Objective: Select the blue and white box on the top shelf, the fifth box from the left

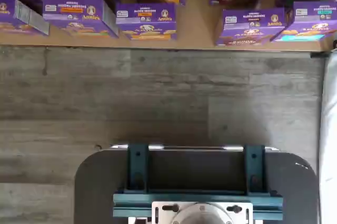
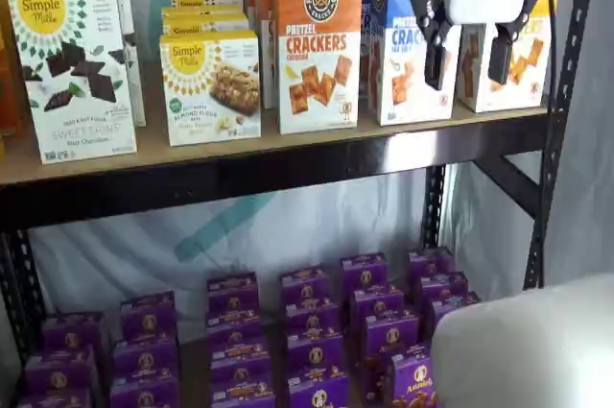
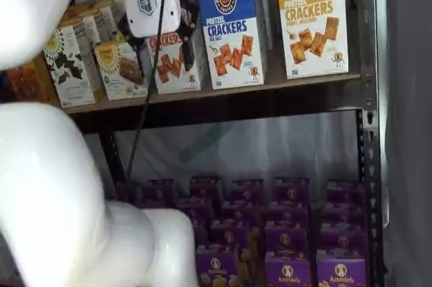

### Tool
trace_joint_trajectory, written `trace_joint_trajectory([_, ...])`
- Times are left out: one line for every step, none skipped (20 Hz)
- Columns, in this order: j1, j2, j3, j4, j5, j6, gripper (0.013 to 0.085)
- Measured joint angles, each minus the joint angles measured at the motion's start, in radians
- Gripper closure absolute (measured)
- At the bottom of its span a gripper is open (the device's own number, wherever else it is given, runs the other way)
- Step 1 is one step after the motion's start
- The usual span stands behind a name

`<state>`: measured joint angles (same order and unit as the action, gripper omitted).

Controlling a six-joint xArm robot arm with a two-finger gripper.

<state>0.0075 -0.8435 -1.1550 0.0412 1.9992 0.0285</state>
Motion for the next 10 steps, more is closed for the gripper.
trace_joint_trajectory([-0.008, 0.008, -0.006, 0.01, 0.013, -0.003, 0.013])
trace_joint_trajectory([-0.038, 0.029, -0.025, 0.042, 0.05, -0.015, 0.013])
trace_joint_trajectory([-0.061, 0.036, -0.031, 0.066, 0.064, -0.026, 0.013])
trace_joint_trajectory([-0.072, 0.038, -0.034, 0.075, 0.068, -0.033, 0.013])
trace_joint_trajectory([-0.076, 0.038, -0.037, 0.078, 0.069, -0.037, 0.013])
trace_joint_trajectory([-0.078, 0.039, -0.04, 0.077, 0.069, -0.04, 0.013])
trace_joint_trajectory([-0.08, 0.04, -0.042, 0.076, 0.069, -0.043, 0.013])
trace_joint_trajectory([-0.082, 0.04, -0.044, 0.074, 0.067, -0.046, 0.013])
trace_joint_trajectory([-0.082, 0.04, -0.045, 0.07, 0.065, -0.047, 0.013])
trace_joint_trajectory([-0.079, 0.039, -0.046, 0.065, 0.06, -0.048, 0.013])
